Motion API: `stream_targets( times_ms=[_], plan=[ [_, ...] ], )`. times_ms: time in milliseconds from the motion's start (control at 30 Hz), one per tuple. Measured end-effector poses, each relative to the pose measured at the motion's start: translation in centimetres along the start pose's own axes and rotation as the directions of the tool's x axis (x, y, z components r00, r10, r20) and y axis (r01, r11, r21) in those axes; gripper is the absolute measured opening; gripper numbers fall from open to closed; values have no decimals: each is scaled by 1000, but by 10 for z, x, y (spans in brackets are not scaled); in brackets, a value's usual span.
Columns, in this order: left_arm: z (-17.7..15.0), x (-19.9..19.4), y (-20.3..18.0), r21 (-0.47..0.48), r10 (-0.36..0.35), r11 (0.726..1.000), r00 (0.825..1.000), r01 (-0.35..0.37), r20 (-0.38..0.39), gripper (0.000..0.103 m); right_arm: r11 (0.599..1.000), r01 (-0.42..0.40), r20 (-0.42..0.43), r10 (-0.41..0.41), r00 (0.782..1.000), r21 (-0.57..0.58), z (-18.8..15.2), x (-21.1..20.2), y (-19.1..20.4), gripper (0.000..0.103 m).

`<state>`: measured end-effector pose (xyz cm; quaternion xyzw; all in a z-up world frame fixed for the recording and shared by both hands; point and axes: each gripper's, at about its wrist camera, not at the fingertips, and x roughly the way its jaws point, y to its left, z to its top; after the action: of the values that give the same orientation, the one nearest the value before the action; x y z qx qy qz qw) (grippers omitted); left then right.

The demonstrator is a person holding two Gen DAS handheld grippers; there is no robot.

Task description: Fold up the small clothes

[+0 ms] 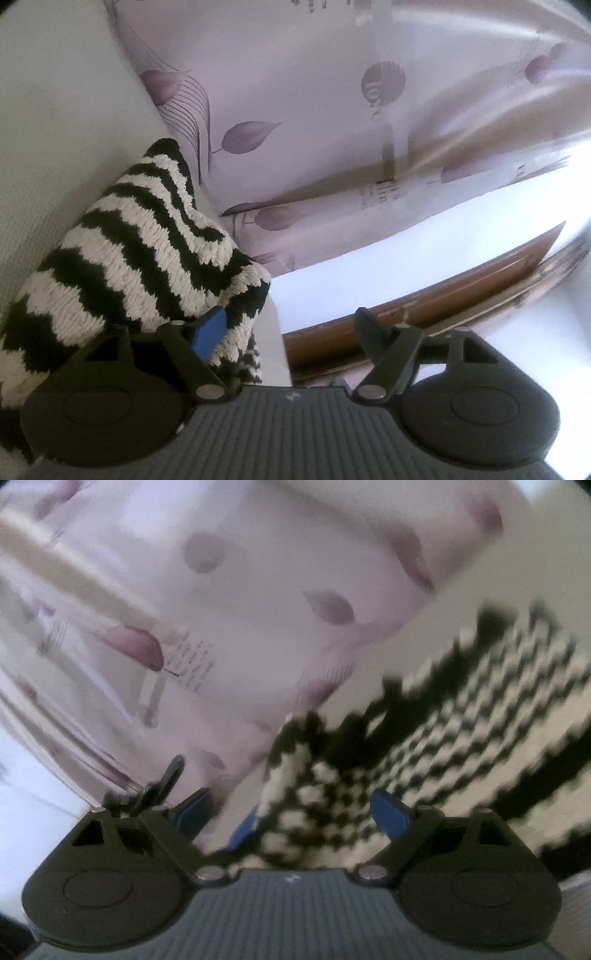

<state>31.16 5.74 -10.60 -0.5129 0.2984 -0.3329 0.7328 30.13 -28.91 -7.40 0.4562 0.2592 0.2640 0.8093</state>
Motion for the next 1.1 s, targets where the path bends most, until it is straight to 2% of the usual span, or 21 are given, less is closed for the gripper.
stream_targets(
  times_ms=[233,367,433,467,500,633,700,800,833,867,933,1000,1100],
  plan=[
    [-9,-13,23,-118,-126,984,990,132,59,74,995,1,5,-2,1000,98,-2,34,0,93],
    [-17,-22,23,-93,-146,985,989,148,29,74,994,5,-5,-4,1000,106,1,48,3,91],
    [-21,-24,27,-119,-170,978,985,173,34,74,995,20,-8,-19,1000,102,2,55,5,68],
    [-23,-25,29,-128,-180,975,983,184,39,74,994,48,-16,-46,999,97,2,57,4,46],
    [-24,-26,31,-130,-187,973,982,191,42,74,992,78,-24,-76,997,96,2,59,4,34],
    [-28,-26,28,-67,-166,984,986,167,15,74,989,148,-42,-147,988,9,1,69,10,30],
    [-28,-30,24,-42,-157,987,988,157,-2,74,983,174,-41,-177,983,-54,1,70,17,18],
    [-25,-48,21,-29,-160,987,987,160,14,78,977,166,-17,-170,985,-131,2,65,26,15],
    [-24,-56,21,-15,-157,987,987,157,27,82,978,153,-13,-157,988,-141,4,62,28,15],
    [-21,-65,20,14,-143,990,989,142,45,92,980,144,-6,-146,989,-140,6,58,28,15],
    [-18,-83,18,98,-61,994,992,51,107,102,981,146,15,-145,989,-130,10,52,25,14],
    [-17,-94,24,150,-3,989,990,-18,140,102,982,152,23,-150,988,-116,12,46,19,14],
    [-19,-99,39,129,38,990,990,-56,139,102,982,165,-21,-168,986,-87,9,49,10,15]
  ],
)
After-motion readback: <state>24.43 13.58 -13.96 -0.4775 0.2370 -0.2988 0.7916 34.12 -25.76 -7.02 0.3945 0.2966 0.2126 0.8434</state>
